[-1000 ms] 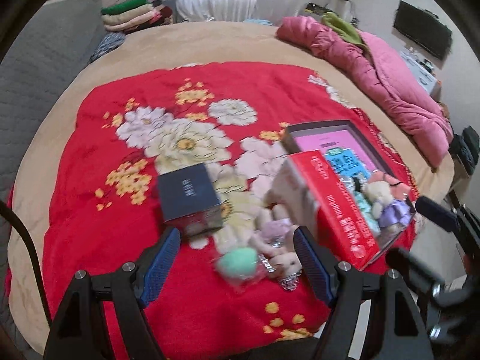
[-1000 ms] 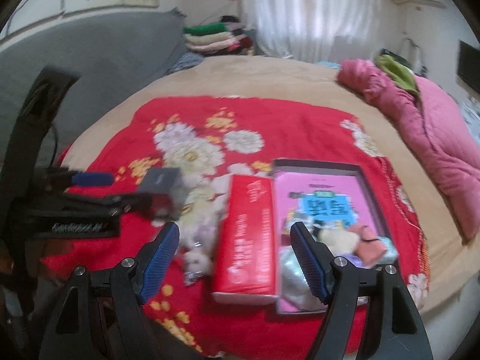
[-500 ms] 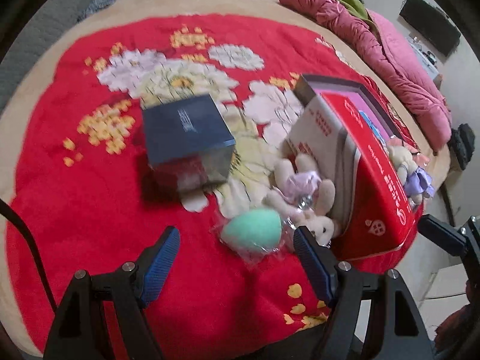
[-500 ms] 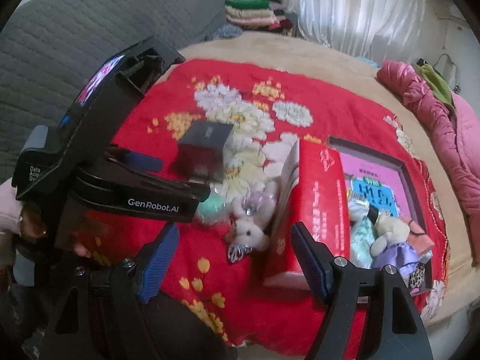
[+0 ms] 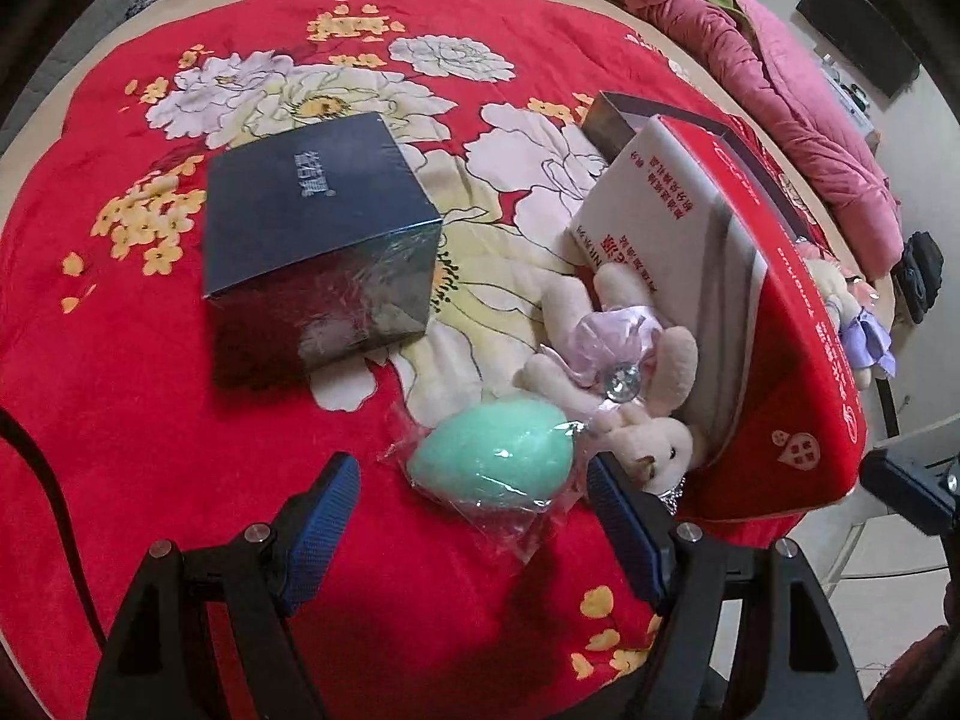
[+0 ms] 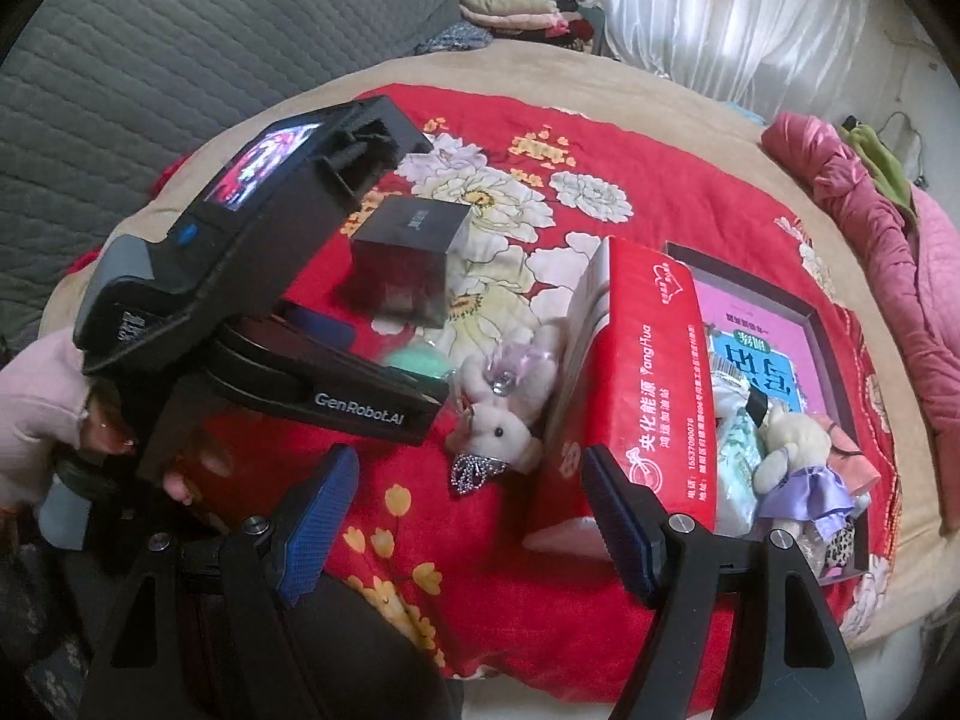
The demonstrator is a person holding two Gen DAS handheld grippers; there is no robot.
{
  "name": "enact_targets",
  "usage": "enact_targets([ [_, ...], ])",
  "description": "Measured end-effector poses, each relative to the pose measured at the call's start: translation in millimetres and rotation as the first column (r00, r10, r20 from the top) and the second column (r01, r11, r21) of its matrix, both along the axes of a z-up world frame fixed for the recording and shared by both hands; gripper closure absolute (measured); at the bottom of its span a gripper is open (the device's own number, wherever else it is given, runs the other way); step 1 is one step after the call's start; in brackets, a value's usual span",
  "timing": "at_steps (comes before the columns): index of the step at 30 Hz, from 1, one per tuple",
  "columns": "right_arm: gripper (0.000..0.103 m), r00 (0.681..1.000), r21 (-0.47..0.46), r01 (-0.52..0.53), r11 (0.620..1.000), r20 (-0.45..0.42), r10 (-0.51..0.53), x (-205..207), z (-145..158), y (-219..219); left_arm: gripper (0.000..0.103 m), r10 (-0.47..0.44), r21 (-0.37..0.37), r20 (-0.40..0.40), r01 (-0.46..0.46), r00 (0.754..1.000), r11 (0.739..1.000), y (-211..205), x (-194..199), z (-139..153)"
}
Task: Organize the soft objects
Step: 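Lower both open tools toward the green egg sponge and small tiara bear, then grasp the bagged green egg sponge with the left tool while the right tool grasps the tiara bear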
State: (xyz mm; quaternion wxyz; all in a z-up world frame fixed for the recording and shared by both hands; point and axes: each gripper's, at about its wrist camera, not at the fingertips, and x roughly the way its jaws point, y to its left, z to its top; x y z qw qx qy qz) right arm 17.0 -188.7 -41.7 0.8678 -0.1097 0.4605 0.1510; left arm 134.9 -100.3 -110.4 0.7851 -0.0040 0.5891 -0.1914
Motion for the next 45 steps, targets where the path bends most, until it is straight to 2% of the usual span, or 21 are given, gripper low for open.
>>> enact_targets([
  [3, 0.025, 1.0, -0.011, -0.009, 1.0, -0.008, 0.009, 0.6, -4.5, 4.6, 0.026, 0.001, 0.016, 0.002, -0.001, 1.0, 1.0, -1.4, 4.1, -5.7],
  [4, 0.025, 1.0, -0.014, -0.013, 1.0, -0.011, 0.013, 0.8, -6.1, 6.0, 0.026, 0.003, 0.005, -0.003, -0.003, 1.0, 1.0, -1.0, 5.3, -7.6],
  [7, 0.025, 1.0, -0.023, -0.014, 1.0, -0.02, 0.014, 2.0, -11.1, 9.2, 0.035, 0.006, -0.051, -0.023, -0.008, 1.0, 0.999, 0.6, 8.8, -11.6],
  [11, 0.025, 1.0, -0.04, -0.015, 0.999, -0.021, 0.014, 4.3, -15.5, 12.1, 0.046, 0.001, -0.086, -0.029, -0.003, 1.0, 0.996, -2.0, 11.3, -14.6],
  [18, 0.025, 1.0, -0.106, -0.029, 0.994, -0.008, 0.028, 8.0, -22.9, 20.9, 0.052, 0.019, -0.172, -0.03, -0.024, 0.999, 0.985, 9.9, 16.3, -14.8],
  [21, 0.025, 0.999, -0.133, -0.044, 0.99, -0.006, 0.044, 12.0, -28.7, 26.8, 0.052, 0.026, -0.173, -0.009, -0.027, 1.0, 0.985, 16.4, 14.5, -7.0],
  [24, 0.025, 0.997, -0.212, -0.071, 0.975, 0.021, 0.077, 16.3, -35.8, 35.9, 0.052, 0.052, -0.171, 0.02, -0.048, 0.998, 0.984, 31.4, 11.2, 7.4],
  [26, 0.025, 0.995, -0.251, -0.086, 0.964, 0.025, 0.096, 20.7, -40.9, 40.3, 0.052, 0.082, -0.144, 0.03, -0.077, 0.996, 0.987, 46.3, 10.1, 15.5],
  [29, 0.025, 0.992, -0.357, -0.117, 0.927, 0.003, 0.126, 30.9, -58.1, 48.1, 0.052, 0.113, -0.117, 0.049, -0.107, 0.992, 0.987, 65.1, 9.6, 24.4],
  [32, 0.026, 0.985, -0.482, -0.157, 0.862, -0.01, 0.174, 35.9, -72.8, 57.2, 0.052, 0.133, -0.119, 0.054, -0.126, 0.99, 0.985, 77.5, 9.8, 29.0],
  [36, 0.026, 0.975, -0.586, -0.202, 0.785, -0.045, 0.217, 40.7, -89.8, 65.6, 0.052, 0.133, -0.132, 0.061, -0.125, 0.989, 0.983, 80.9, 8.9, 31.2],
  [38, 0.026, 0.972, -0.614, -0.216, 0.759, -0.059, 0.229, 44.2, -98.7, 66.0, 0.052, 0.135, -0.142, 0.06, -0.125, 0.989, 0.982, 81.5, 8.8, 31.9],
  [42, 0.027, 0.967, -0.646, -0.228, 0.729, -0.065, 0.246, 49.9, -107.9, 66.9, 0.052, 0.132, -0.15, 0.063, -0.121, 0.989, 0.981, 81.0, 9.0, 34.2],
  [45, 0.035, 0.97, -0.637, -0.222, 0.738, -0.064, 0.237, 56.2, -111.1, 65.0, 0.052, 0.134, -0.153, 0.063, -0.123, 0.989, 0.98, 81.6, 8.7, 35.2],
])
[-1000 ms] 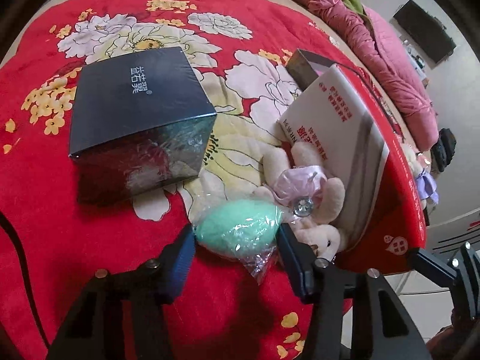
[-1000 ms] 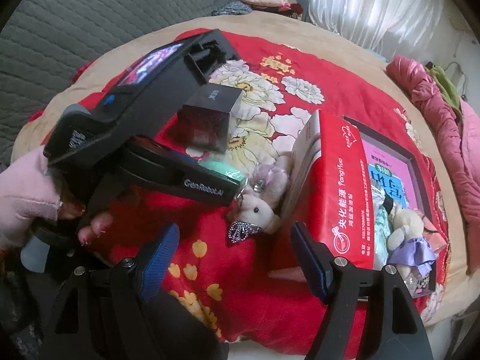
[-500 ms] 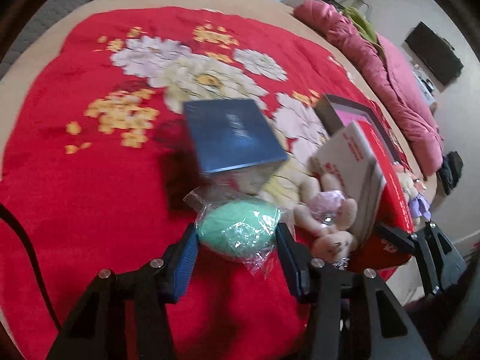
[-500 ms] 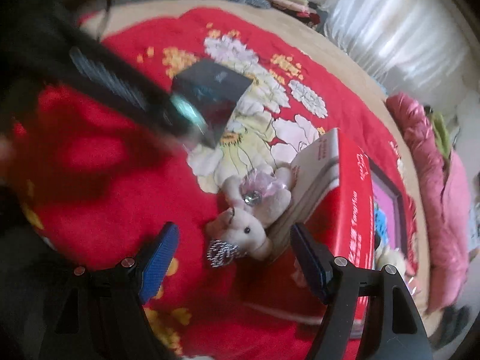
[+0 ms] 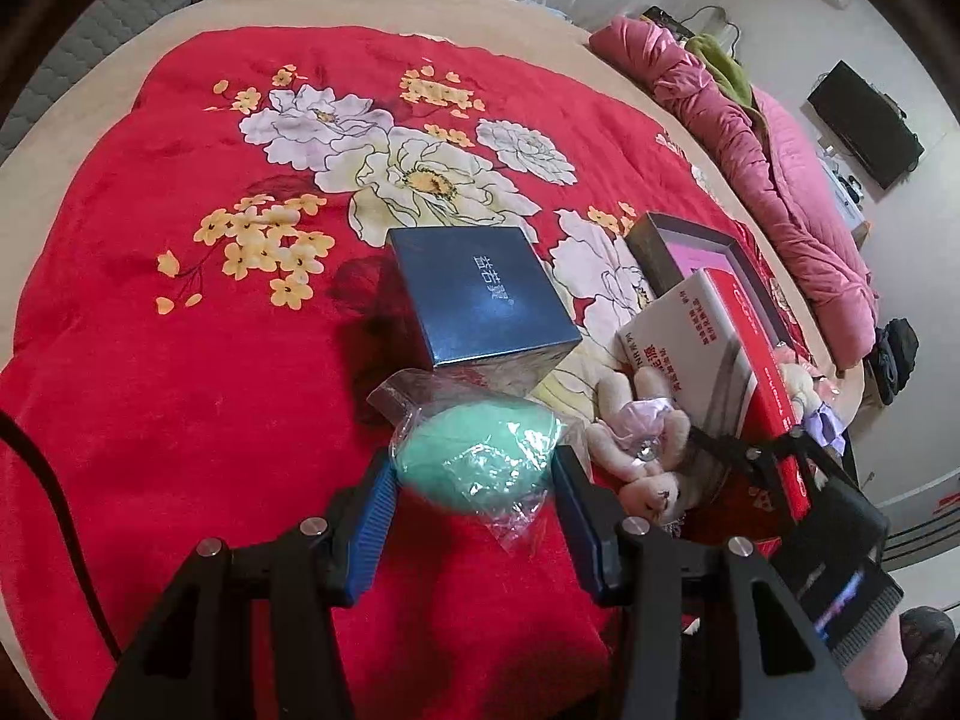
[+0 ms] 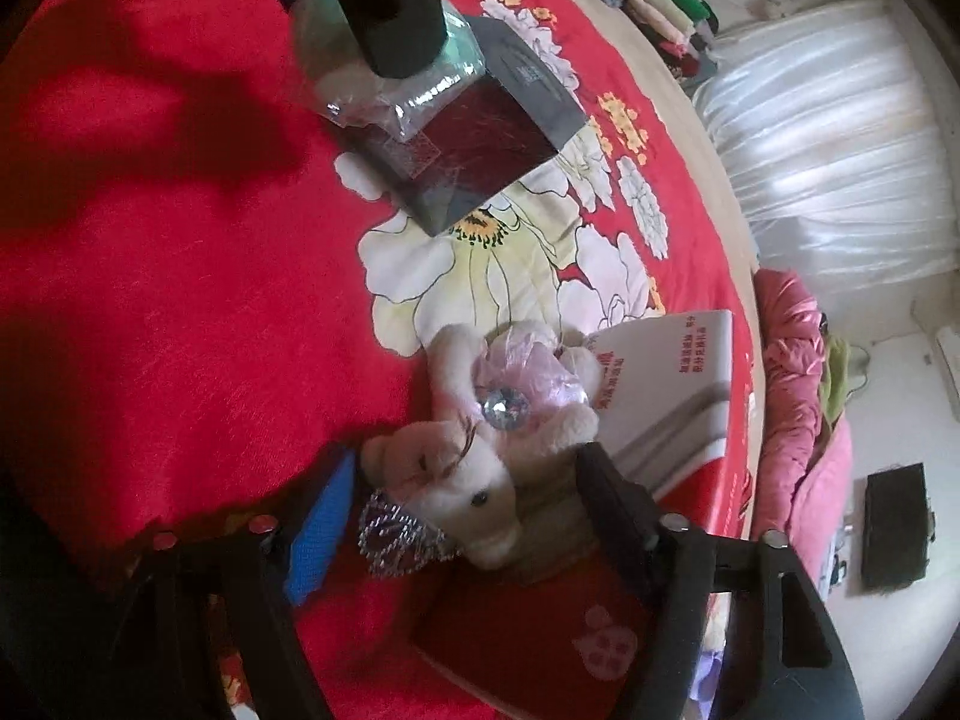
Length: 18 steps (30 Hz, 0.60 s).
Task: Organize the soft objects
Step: 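Grasp the bagged green egg sponge with the left tool while the right tool grasps the tiara bear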
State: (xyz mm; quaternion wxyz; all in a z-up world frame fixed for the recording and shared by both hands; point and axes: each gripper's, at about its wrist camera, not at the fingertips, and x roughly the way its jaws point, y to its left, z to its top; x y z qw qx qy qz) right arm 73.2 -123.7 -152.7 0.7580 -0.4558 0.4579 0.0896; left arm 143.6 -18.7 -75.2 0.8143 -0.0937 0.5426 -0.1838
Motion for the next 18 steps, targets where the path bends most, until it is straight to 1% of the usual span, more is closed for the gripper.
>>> enact_targets([
  [3, 0.043, 1.0, 0.044, 0.015, 0.999, 0.002, -0.015, 5.2, 0.7, -2.2, 0.052, 0.003, -0.003, 0.002, -0.003, 1.0, 1.0, 0.2, -0.5, 1.2],
  [7, 0.059, 0.999, 0.145, 0.038, 0.989, 0.015, -0.041, 9.9, 16.8, -7.0, 0.052, 0.008, -0.002, 0.015, -0.008, 1.0, 1.0, 0.1, -1.9, 7.7],
  [9, 0.063, 0.998, 0.213, 0.063, 0.975, 0.009, -0.066, 11.6, 28.1, -10.5, 0.052, 0.011, 0.0, 0.023, -0.011, 1.0, 1.0, 0.3, -2.7, 11.8],
  [11, 0.065, 0.995, 0.291, 0.097, 0.952, -0.004, -0.1, 12.6, 38.7, -17.1, 0.052, 0.011, 0.0, 0.029, -0.011, 1.0, 1.0, 0.4, -3.7, 15.7],
  [12, 0.066, 0.993, 0.349, 0.12, 0.929, -0.023, -0.119, 14.5, 45.8, -22.7, 0.052, 0.012, 0.0, 0.034, -0.012, 0.999, 1.0, 0.8, -4.2, 17.9],
  [13, 0.066, 0.987, 0.448, 0.16, 0.88, -0.06, -0.149, 17.6, 55.7, -33.1, 0.052, 0.015, 0.0, 0.037, -0.015, 0.999, 1.0, 1.1, -5.0, 20.4],
  [14, 0.066, 0.983, 0.495, 0.186, 0.849, -0.087, -0.165, 17.4, 60.9, -37.7, 0.052, 0.015, -0.002, 0.04, -0.015, 0.999, 1.0, 0.9, -6.0, 23.0],
  [15, 0.066, 0.976, 0.551, 0.216, 0.806, -0.116, -0.183, 18.4, 66.7, -44.2, 0.052, 0.014, -0.003, 0.046, -0.014, 0.999, 1.0, 0.6, -7.1, 26.0],
  [16, 0.066, 0.971, 0.614, 0.237, 0.753, -0.134, -0.197, 19.1, 74.2, -53.1, 0.052, 0.014, -0.003, 0.053, -0.014, 0.998, 1.0, 0.0, -8.3, 29.4],
  [18, 0.066, 0.969, 0.665, 0.246, 0.705, -0.159, -0.188, 16.6, 81.7, -57.1, 0.052, 0.009, -0.003, 0.062, -0.009, 0.998, 1.0, -1.9, -9.9, 34.1],
])
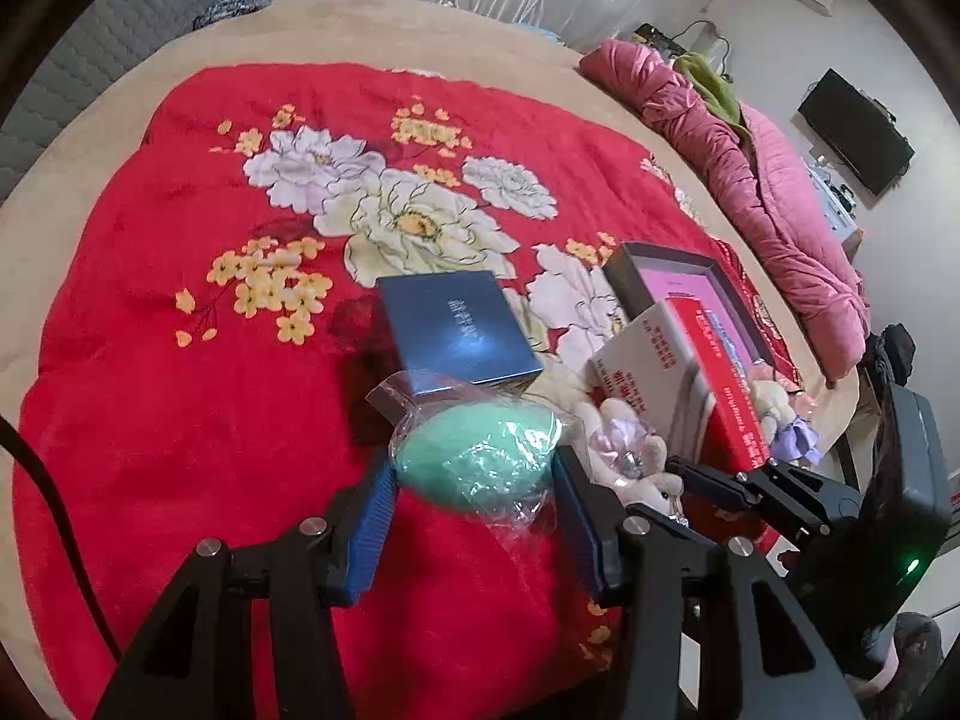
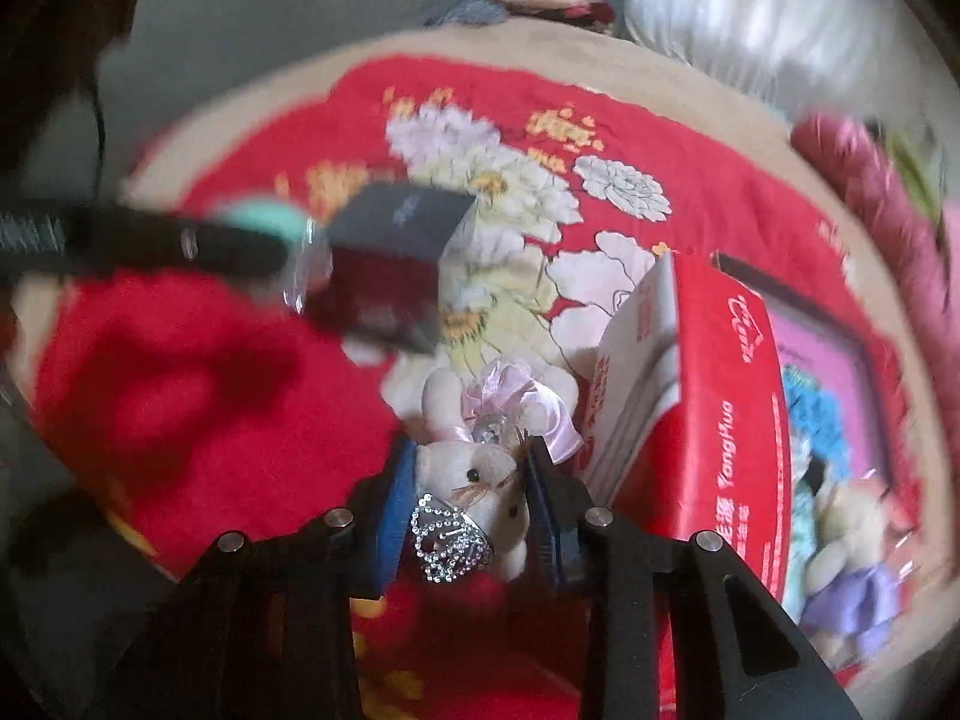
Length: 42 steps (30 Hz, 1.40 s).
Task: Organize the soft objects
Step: 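Grasp the bagged green egg sponge with the left tool while the right tool grasps the tiara bear, then carry the green sponge and tiara bear over the pink book tray with both tools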
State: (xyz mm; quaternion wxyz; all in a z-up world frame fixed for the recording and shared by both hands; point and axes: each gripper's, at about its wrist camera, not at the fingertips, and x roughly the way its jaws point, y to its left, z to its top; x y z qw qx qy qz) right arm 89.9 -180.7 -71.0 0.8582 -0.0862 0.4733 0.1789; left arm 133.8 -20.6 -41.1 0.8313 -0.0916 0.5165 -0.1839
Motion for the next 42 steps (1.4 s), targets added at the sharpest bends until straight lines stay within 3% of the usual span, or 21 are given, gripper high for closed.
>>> enact_targets([
  [3, 0.066, 1.0, 0.053, -0.005, 0.999, -0.002, 0.005, -9.6, 5.5, 1.0, 0.052, -0.005, 0.001, 0.017, 0.005, 1.0, 1.0, -2.8, -3.5, 8.8],
  [15, 0.066, 0.996, 0.021, -0.068, 0.997, -0.052, 0.069, -23.2, -22.9, 22.3, 0.051, -0.023, 0.02, 0.046, 0.022, 0.999, 1.0, -12.7, -14.5, 27.5],
  [21, 0.066, 0.998, 0.082, 0.005, 0.997, 0.066, -0.01, -32.5, 27.6, -6.3, 0.051, -0.03, 0.027, 0.091, 0.027, 0.995, 0.999, -20.8, -20.6, 49.6],
  [26, 0.066, 0.979, 0.143, 0.072, 0.987, 0.179, -0.097, -42.3, 79.8, -40.3, 0.051, -0.044, 0.043, 0.13, 0.039, 0.991, 0.998, -36.3, -25.7, 72.8],
  [35, 0.066, 0.932, 0.208, 0.204, 0.957, 0.259, -0.255, -57.5, 125.0, -108.7, 0.051, -0.089, 0.071, 0.158, 0.079, 0.983, 0.994, -77.9, -34.1, 97.7],
  [42, 0.066, 0.892, 0.249, 0.284, 0.926, 0.286, -0.35, -66.1, 141.1, -162.6, 0.051, -0.136, 0.076, 0.169, 0.125, 0.976, 0.989, -120.2, -34.0, 109.5],
])
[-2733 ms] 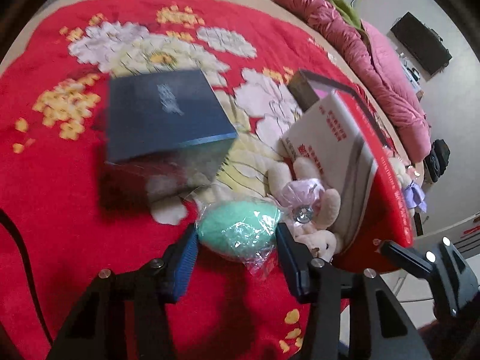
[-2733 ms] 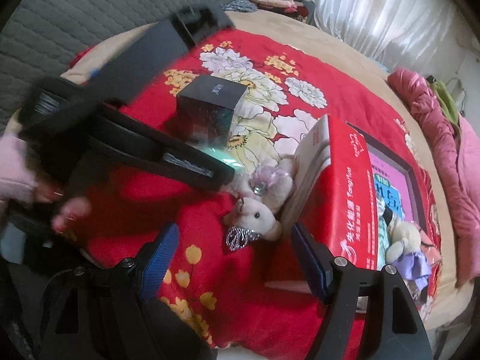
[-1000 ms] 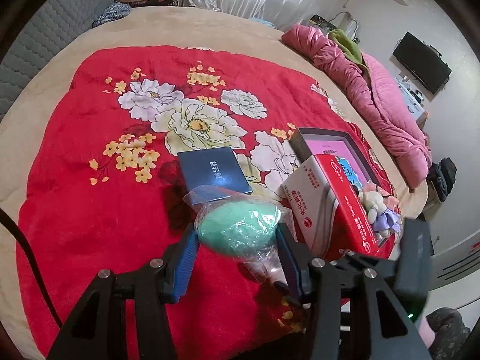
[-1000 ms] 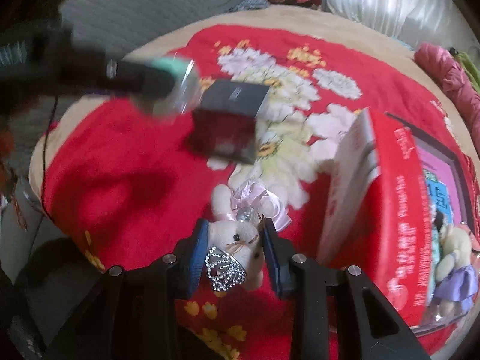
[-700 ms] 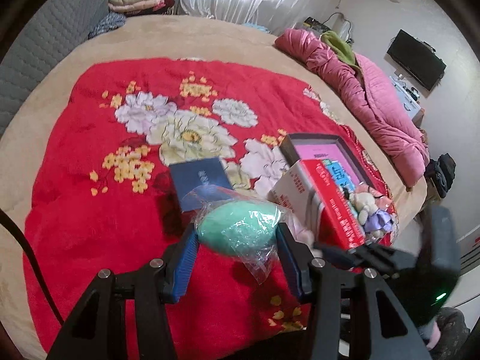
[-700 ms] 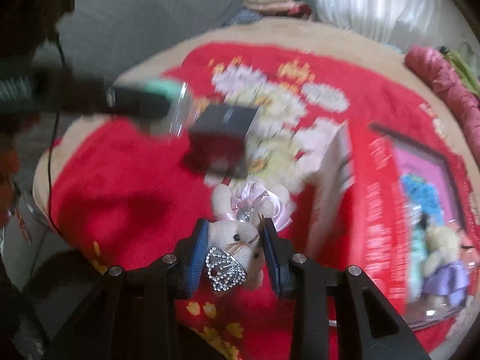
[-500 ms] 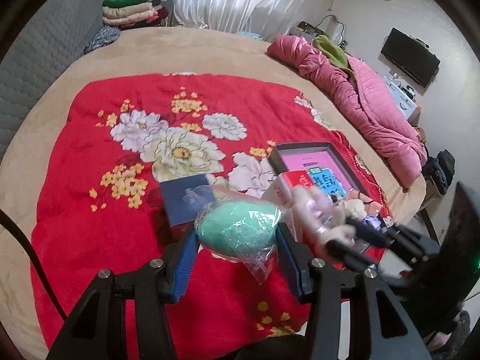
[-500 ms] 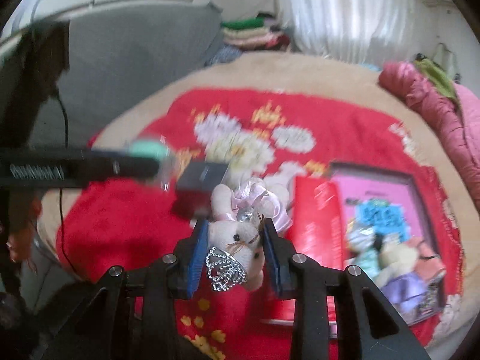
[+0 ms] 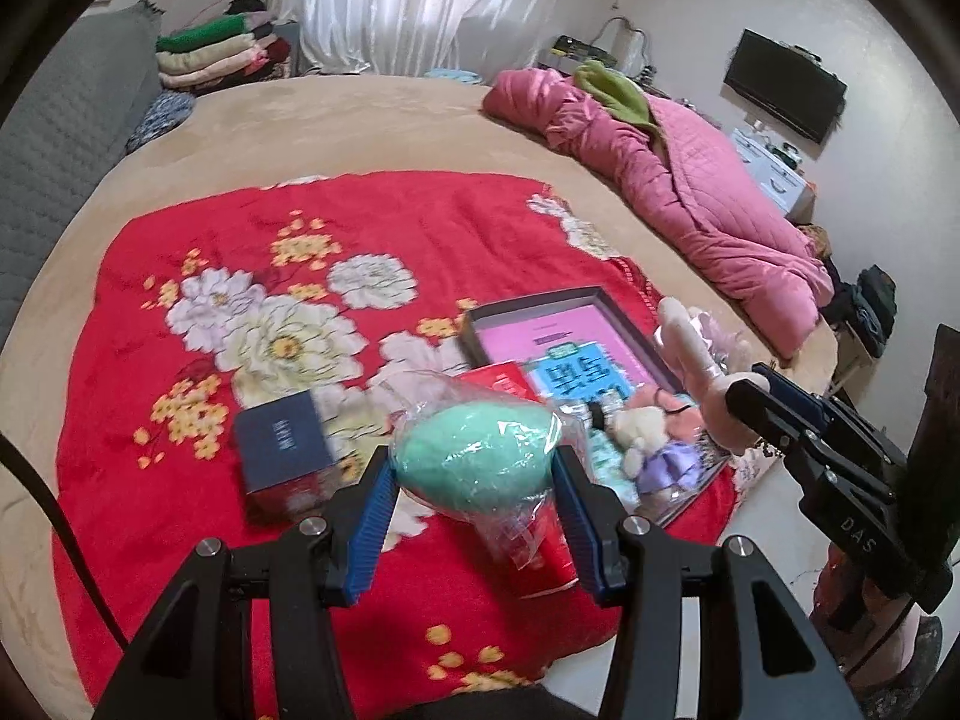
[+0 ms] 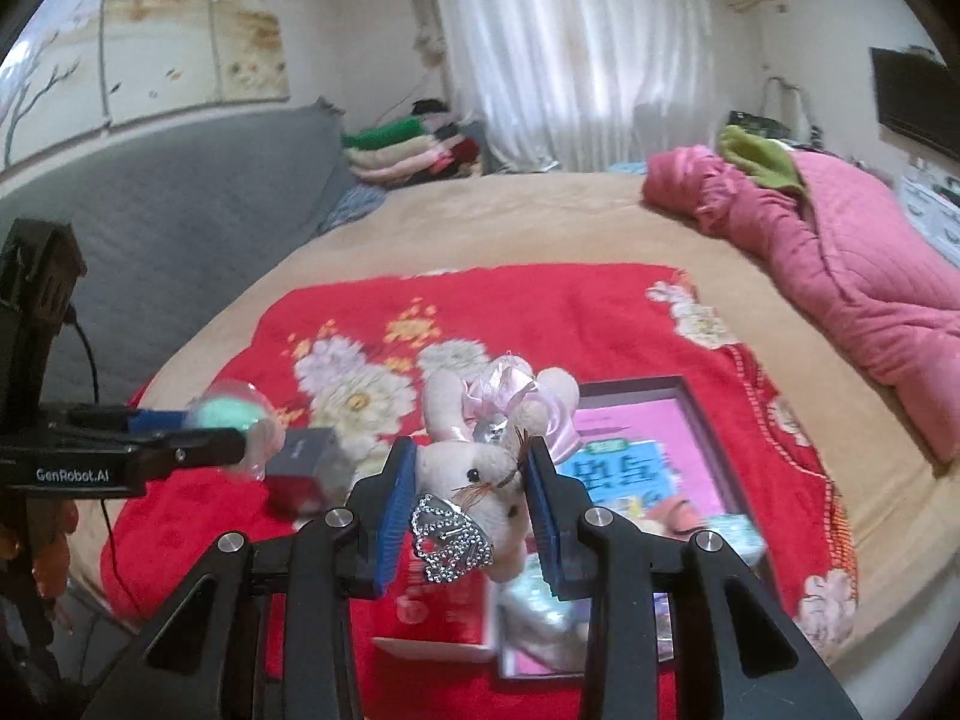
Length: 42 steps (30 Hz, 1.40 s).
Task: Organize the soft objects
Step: 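Carry the green sponge and tiara bear over the pink book tray with both tools, then open the left tool to drop the sponge while the right tool releases the tiara bear into the tray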
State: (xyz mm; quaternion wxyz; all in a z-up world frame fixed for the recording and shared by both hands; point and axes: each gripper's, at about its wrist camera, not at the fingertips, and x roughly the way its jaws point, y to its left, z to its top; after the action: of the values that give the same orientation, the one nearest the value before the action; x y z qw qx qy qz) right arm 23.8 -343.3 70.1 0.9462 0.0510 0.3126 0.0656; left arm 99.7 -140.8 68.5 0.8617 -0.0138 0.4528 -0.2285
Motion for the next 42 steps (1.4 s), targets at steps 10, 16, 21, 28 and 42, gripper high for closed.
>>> enact_targets([
  [10, 0.066, 0.995, 0.007, 0.094, 0.996, 0.023, -0.094, -5.1, 5.8, -46.1, 0.051, -0.054, -0.006, 0.003, 0.054, 0.999, 0.999, -53.0, 8.4, 8.1],
  [16, 0.066, 0.99, 0.004, 0.136, 0.991, 0.03, -0.136, -5.6, 3.3, -61.7, 0.051, -0.084, 0.005, -0.011, 0.085, 0.996, 0.996, -78.1, 12.9, -0.1],
  [21, 0.066, 0.987, 0.002, 0.16, 0.987, 0.03, -0.16, -5.0, -1.6, -72.5, 0.051, -0.106, 0.007, -0.019, 0.106, 0.994, 0.994, -94.9, 13.5, -7.9],
  [28, 0.066, 0.979, -0.016, 0.205, 0.979, 0.021, -0.205, -4.3, -11.4, -89.9, 0.051, -0.135, -0.006, -0.048, 0.135, 0.99, 0.991, -118.6, 19.2, -24.5],
  [42, 0.066, 0.984, 0.02, 0.154, 0.988, -0.097, -0.151, 13.3, -59.1, -112.4, 0.051, -0.161, 0.072, -0.127, 0.171, 0.979, 0.983, -167.1, 36.6, -93.2],
])
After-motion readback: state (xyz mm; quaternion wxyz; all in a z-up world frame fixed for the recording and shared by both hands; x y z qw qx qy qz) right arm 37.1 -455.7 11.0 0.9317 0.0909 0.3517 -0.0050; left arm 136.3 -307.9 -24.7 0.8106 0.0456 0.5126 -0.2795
